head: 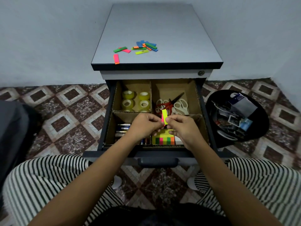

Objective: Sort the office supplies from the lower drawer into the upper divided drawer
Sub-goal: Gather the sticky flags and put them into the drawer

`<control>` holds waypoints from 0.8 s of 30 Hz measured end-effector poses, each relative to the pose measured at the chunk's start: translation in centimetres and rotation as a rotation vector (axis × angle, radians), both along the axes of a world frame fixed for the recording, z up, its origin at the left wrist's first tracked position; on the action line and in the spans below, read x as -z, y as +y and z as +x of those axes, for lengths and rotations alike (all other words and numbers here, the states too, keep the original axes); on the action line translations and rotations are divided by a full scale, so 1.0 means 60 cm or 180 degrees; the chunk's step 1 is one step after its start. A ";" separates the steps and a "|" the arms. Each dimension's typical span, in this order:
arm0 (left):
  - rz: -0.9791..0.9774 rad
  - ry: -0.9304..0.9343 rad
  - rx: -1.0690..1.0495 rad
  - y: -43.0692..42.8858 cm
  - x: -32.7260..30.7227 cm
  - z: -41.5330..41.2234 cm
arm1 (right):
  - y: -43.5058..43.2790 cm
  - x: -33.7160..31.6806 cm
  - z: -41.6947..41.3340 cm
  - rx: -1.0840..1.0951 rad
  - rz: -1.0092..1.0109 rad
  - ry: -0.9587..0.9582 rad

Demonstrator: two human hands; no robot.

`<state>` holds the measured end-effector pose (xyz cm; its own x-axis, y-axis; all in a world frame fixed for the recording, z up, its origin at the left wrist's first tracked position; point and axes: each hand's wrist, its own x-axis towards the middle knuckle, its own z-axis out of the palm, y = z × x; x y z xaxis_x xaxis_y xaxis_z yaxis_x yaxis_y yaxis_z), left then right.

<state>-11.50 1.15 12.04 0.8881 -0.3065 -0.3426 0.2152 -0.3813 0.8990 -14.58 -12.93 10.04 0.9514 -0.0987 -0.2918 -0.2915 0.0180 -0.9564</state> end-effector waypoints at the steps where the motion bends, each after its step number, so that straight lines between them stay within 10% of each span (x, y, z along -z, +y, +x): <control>1: 0.0089 -0.0057 0.0026 0.001 0.001 0.000 | -0.001 0.001 0.001 -0.0009 -0.0026 0.0022; 9: 0.1753 -0.2280 -0.0172 0.037 0.043 -0.004 | -0.027 0.014 0.012 -0.0562 -0.0962 0.0624; 24: 0.1767 -0.1873 0.0074 0.039 0.071 0.008 | 0.008 0.037 0.028 -0.1271 -0.2656 0.0991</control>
